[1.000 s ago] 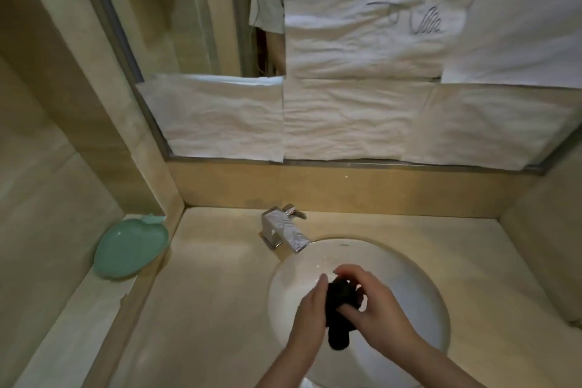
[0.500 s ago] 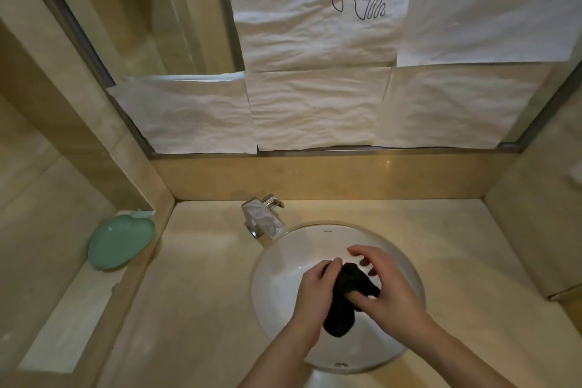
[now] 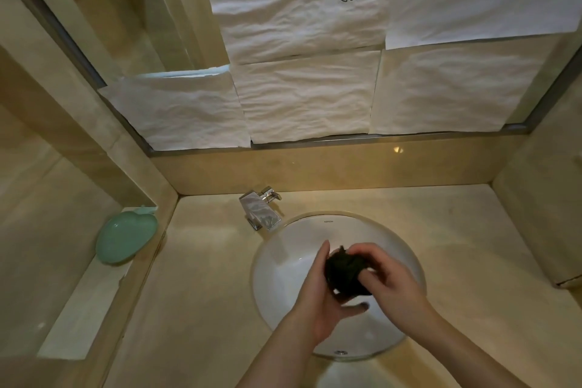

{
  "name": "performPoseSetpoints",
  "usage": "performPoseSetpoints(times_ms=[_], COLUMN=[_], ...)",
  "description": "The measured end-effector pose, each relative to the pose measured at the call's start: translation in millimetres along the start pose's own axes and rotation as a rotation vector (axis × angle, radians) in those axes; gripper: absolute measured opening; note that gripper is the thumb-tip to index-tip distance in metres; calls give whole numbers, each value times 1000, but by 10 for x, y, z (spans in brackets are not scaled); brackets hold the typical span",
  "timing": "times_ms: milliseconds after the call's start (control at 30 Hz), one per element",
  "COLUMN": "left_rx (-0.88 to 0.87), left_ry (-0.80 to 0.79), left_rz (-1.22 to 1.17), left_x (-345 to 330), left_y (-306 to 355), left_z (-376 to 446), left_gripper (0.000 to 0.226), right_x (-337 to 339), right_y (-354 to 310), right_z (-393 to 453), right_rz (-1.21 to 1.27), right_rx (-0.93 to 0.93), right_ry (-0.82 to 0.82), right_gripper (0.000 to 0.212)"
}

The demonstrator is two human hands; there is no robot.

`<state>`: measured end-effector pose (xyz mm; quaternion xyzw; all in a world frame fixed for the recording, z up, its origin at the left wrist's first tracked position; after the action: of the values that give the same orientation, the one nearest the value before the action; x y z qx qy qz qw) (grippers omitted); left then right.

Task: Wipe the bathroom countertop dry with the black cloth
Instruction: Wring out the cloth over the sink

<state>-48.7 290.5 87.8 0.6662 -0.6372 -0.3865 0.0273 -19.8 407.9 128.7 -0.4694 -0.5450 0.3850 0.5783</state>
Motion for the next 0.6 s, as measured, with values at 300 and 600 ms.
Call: performPoseSetpoints(times_ms=[300, 600], left_rx=[-20, -112], left_ry=[119, 24], left_rz=[-251, -30], left_x=[-23, -95], left_y=[-117, -111], left_z=[41, 37], left_gripper=[29, 45], right_x=[-301, -283], right_y=[-63, -49], right_z=[-263, 71], right_rz=[-607, -527], right_rx=[414, 398], right_ry=[-125, 27], right_gripper=[53, 22])
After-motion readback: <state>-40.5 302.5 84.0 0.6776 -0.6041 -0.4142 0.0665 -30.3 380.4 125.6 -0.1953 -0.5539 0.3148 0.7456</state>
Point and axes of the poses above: each hand's wrist, its own z-axis towards the middle knuckle, its own x-axis out of the back of the hand, y = z × x, the point moved 5 cm from there along z, towards the middle knuckle, and after that the axes turned 1 degree about -x, right-handed, at the moved point
